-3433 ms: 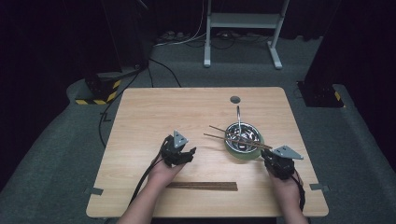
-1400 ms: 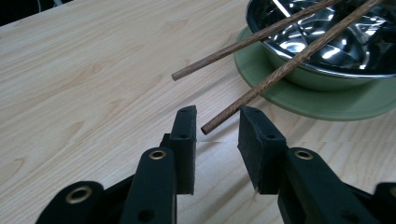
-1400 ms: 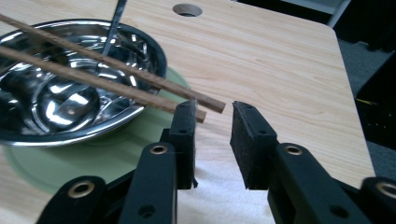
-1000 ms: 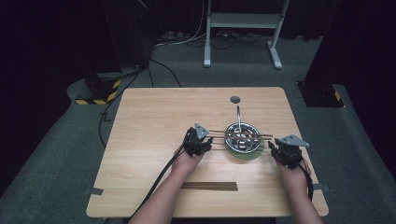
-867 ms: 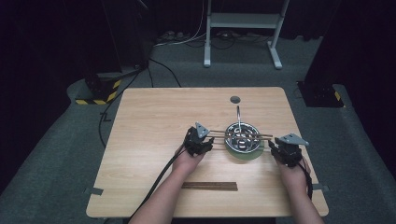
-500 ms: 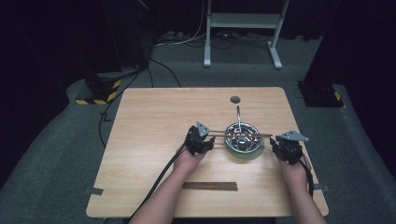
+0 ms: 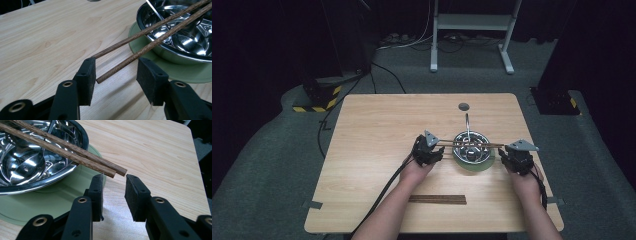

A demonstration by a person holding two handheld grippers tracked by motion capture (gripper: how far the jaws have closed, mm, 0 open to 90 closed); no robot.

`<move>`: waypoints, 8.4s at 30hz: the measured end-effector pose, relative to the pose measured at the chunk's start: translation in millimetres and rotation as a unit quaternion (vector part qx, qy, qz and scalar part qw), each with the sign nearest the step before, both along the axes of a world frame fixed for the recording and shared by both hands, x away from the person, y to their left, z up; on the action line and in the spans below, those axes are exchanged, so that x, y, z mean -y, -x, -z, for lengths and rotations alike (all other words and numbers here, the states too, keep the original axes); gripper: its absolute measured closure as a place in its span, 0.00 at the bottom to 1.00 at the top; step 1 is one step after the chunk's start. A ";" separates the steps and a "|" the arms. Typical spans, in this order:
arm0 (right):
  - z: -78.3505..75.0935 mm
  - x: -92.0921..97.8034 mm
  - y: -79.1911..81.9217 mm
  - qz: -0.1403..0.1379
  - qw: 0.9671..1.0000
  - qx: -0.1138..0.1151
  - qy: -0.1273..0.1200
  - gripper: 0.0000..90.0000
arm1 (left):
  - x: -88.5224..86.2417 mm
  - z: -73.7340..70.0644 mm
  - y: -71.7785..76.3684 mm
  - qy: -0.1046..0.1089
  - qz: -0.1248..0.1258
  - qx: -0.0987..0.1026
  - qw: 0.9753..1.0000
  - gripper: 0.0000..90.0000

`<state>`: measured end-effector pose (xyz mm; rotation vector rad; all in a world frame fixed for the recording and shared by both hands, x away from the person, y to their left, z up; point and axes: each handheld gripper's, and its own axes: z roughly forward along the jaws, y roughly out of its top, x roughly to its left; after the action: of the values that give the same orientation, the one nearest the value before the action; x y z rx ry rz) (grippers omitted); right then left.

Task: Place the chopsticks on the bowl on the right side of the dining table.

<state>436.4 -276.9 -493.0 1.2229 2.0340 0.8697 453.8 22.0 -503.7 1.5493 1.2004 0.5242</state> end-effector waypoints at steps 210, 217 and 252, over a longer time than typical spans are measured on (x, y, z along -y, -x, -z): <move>3.3 -0.7 -0.2 0.016 1.000 0.006 0.010 0.78 | -15.8 3.1 13.4 -0.005 -0.025 0.003 1.000 0.93; 5.2 5.0 4.4 0.023 1.000 0.002 0.003 0.75 | -33.5 -1.3 22.7 -0.006 -0.028 0.010 1.000 0.91; 29.2 -22.5 77.6 -0.017 0.995 -0.082 -0.045 0.27 | -243.8 36.3 145.5 0.004 -0.135 -0.066 0.989 0.16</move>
<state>358.8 -254.4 -522.2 1.3515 2.1720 0.9114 308.3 265.8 -540.0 1.4407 1.5245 0.5976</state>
